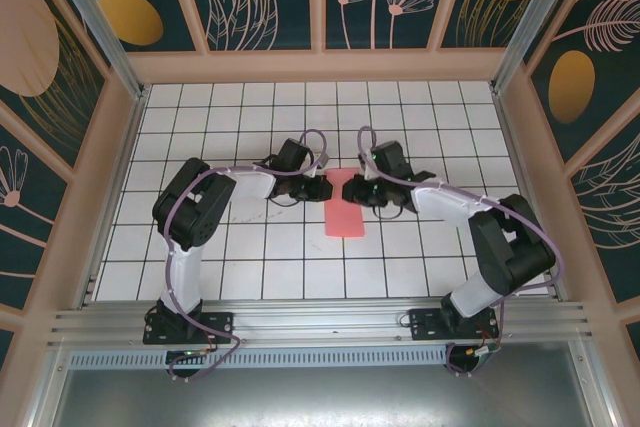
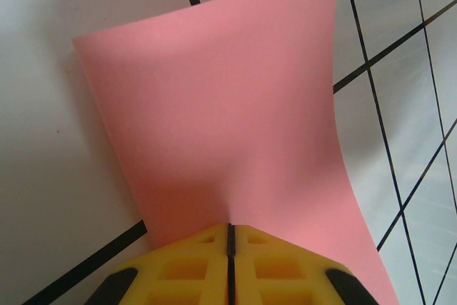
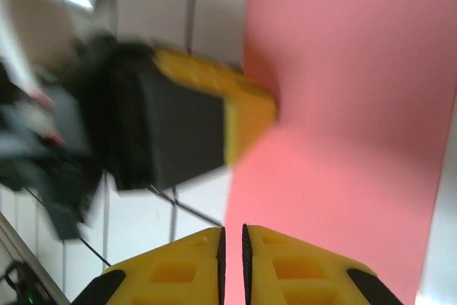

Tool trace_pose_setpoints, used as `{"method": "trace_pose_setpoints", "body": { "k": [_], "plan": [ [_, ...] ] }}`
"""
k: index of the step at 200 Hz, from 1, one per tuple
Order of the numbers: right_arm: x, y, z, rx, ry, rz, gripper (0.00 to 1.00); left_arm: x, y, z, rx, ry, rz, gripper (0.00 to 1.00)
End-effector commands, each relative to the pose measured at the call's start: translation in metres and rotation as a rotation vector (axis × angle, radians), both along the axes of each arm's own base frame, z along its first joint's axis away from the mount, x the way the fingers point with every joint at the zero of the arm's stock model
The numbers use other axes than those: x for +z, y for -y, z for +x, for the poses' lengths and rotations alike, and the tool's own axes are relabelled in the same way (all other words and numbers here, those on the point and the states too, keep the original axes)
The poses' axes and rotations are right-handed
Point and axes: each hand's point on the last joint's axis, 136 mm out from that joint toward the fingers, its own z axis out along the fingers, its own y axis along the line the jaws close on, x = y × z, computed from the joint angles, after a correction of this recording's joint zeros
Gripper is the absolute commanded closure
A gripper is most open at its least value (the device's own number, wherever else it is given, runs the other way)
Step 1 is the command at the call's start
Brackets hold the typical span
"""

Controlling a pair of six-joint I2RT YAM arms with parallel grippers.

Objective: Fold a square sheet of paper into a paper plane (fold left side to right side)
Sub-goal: Hold the square sheet of paper at the center of the table, then first fold the square sheet of paper in half at the center of the table.

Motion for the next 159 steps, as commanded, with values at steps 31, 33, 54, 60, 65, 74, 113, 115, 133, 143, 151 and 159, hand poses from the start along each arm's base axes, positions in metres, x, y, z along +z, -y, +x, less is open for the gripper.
{"method": "trace_pose_setpoints", "body": {
  "k": [31,33,54,60,65,74,113,115,133,143,151,159],
  "plan": [
    [-0.049,0.019,-0.032,-0.039,-0.187,-0.099,0.84,-0.027,-0.017,-0.022,0.016,-0.097,0.106,0.89],
    [-0.051,0.019,-0.033,-0.039,-0.192,-0.102,0.84,-0.026,-0.017,-0.022,0.015,-0.095,0.103,0.89],
    [-0.063,0.022,-0.042,-0.026,-0.227,-0.138,0.84,-0.012,-0.010,-0.016,0.010,-0.075,0.075,0.87],
    [-0.066,0.022,-0.046,-0.018,-0.235,-0.152,0.84,-0.005,-0.008,-0.014,0.010,-0.067,0.061,0.86],
    [-0.069,0.024,-0.046,-0.017,-0.239,-0.163,0.85,0.000,-0.005,-0.012,0.008,-0.061,0.049,0.85],
    [-0.073,0.026,-0.049,-0.014,-0.251,-0.181,0.85,0.008,-0.001,-0.007,0.009,-0.049,0.031,0.84],
    [-0.079,0.033,-0.053,-0.022,-0.260,-0.217,0.85,0.021,0.008,0.012,0.027,-0.015,0.020,0.80],
    [-0.079,0.033,-0.053,-0.022,-0.259,-0.218,0.85,0.021,0.008,0.013,0.028,-0.015,0.021,0.80],
    [-0.080,0.033,-0.053,-0.022,-0.258,-0.222,0.85,0.015,0.012,0.019,0.032,-0.019,0.025,0.79],
    [-0.080,0.033,-0.052,-0.020,-0.256,-0.223,0.85,0.010,0.013,0.020,0.033,-0.024,0.032,0.80],
    [-0.080,0.033,-0.052,-0.021,-0.256,-0.224,0.85,0.006,0.013,0.022,0.036,-0.022,0.039,0.80],
    [-0.080,0.033,-0.051,-0.021,-0.256,-0.225,0.85,0.003,0.012,0.025,0.042,-0.021,0.052,0.80]
  ]
}}
